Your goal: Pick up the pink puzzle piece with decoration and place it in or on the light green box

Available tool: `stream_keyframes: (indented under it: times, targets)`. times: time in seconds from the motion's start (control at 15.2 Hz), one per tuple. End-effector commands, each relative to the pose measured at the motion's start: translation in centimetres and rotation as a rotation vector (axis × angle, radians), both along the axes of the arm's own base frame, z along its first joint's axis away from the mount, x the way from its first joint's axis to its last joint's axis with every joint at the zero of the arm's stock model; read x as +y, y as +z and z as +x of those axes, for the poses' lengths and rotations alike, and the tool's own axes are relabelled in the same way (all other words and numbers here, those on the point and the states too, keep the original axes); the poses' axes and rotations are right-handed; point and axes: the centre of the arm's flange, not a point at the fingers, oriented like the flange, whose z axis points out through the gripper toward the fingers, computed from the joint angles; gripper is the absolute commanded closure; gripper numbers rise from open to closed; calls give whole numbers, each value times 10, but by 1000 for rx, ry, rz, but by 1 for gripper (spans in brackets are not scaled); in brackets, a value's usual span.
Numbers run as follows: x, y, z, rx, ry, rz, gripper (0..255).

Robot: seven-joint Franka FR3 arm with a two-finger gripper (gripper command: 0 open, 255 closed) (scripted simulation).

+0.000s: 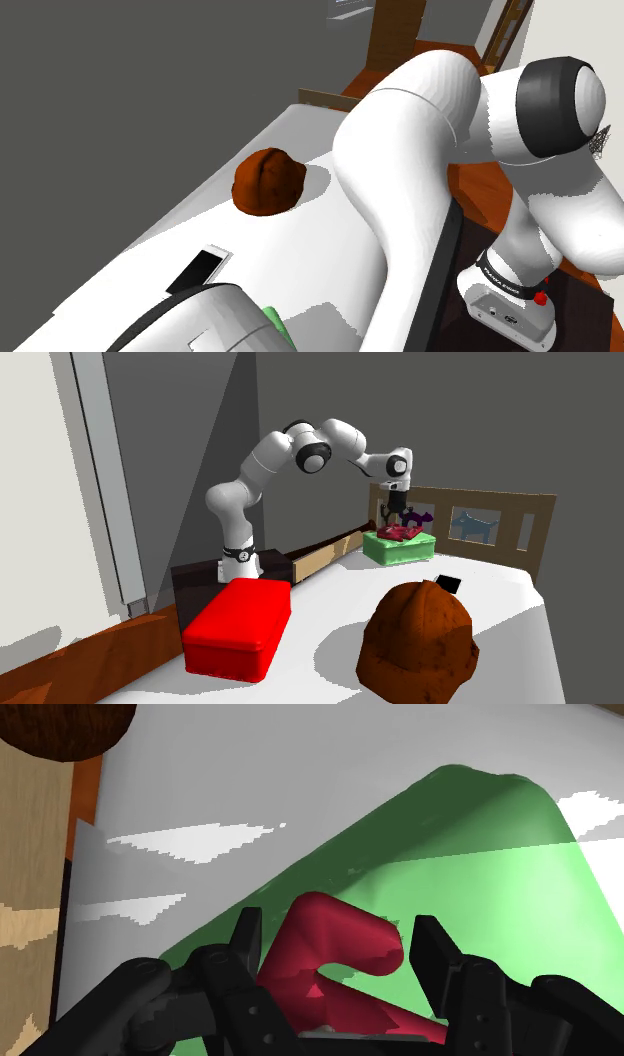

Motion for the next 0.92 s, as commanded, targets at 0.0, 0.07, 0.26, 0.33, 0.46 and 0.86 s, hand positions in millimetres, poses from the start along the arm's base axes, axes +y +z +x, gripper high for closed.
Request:
stream_keyframes:
  times: [0.0, 0.07, 0.26, 0.33, 0.46, 0.86]
  targets:
    - [0, -1, 0, 0, 0, 1, 255]
    - [0, -1, 0, 0, 0, 1, 255]
    - [0, -1, 0, 0, 0, 1, 255]
    - [0, -1, 0, 0, 0, 1, 255]
    - [0, -1, 0, 0, 0, 1, 0]
    - [2, 25, 0, 0, 0, 1, 0]
